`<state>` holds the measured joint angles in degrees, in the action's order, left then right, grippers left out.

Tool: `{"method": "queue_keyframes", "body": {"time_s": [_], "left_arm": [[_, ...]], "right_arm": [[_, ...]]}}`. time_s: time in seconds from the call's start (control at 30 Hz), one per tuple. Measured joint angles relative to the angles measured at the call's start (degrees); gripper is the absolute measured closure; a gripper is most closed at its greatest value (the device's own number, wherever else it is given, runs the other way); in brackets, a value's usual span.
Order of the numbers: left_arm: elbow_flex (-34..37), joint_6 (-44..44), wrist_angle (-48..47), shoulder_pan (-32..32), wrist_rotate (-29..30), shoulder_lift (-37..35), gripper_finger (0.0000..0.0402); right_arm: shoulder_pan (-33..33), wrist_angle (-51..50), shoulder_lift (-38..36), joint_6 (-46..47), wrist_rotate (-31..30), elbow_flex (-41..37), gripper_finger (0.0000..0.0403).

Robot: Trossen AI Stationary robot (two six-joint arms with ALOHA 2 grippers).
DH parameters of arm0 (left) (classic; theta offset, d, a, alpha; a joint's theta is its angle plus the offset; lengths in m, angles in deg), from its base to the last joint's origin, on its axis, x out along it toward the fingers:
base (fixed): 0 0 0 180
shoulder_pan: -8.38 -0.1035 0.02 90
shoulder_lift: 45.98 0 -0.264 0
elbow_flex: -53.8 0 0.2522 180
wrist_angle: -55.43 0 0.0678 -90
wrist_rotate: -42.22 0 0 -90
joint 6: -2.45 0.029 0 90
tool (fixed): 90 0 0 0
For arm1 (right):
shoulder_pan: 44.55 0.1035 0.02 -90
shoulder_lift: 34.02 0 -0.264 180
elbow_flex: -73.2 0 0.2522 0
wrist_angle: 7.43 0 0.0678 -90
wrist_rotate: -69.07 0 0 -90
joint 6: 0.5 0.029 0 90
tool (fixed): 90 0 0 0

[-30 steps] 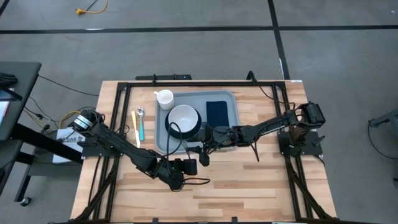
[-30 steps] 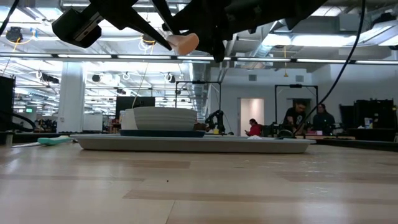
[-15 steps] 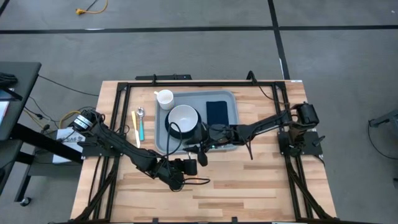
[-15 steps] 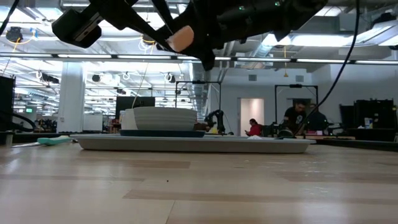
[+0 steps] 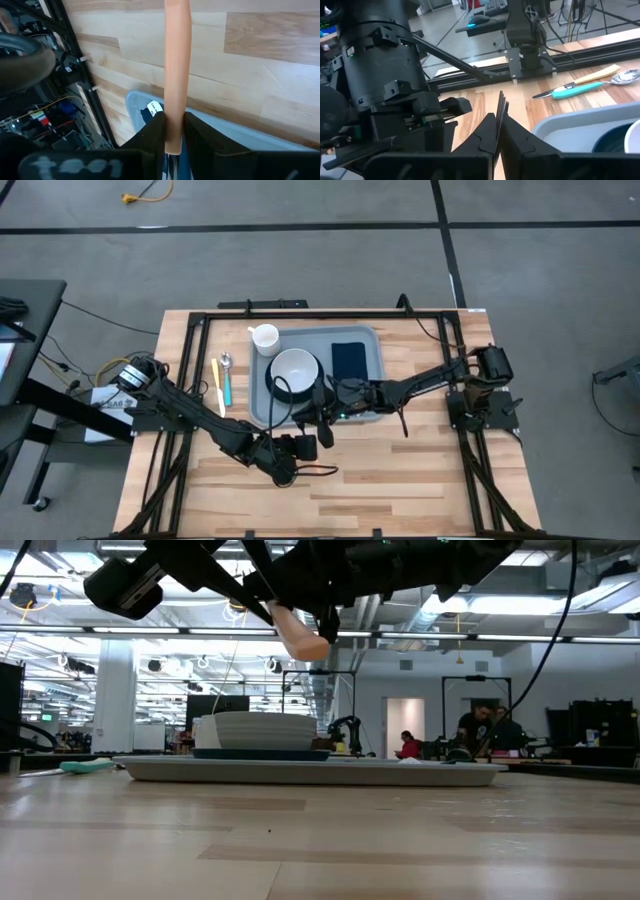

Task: Set up tray
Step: Put the orange fork on the black napkin

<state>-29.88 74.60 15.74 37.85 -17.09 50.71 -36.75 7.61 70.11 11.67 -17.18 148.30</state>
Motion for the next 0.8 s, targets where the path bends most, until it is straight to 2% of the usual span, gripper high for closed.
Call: {"method": "queue_keyframes", "body": {"time_s": [0.3,0.43,0.8], "left_arm": [[0.0,-0.9,0.1,0.0,-0.5,0.0,0.0355],[0.0,-8.8,1.2,0.0,-0.6,0.0,0.0347],[-0.1,-19.8,2.7,0.3,3.4,-0.2,0.0254]], "right_arm": [[0.0,-0.2,0.0,0.2,0.6,-0.1,0.0401],[0.1,-0.3,0.0,0.3,1.0,-0.1,0.0402],[0.1,-2.1,0.2,0.7,1.3,-0.3,0.0402]]}}
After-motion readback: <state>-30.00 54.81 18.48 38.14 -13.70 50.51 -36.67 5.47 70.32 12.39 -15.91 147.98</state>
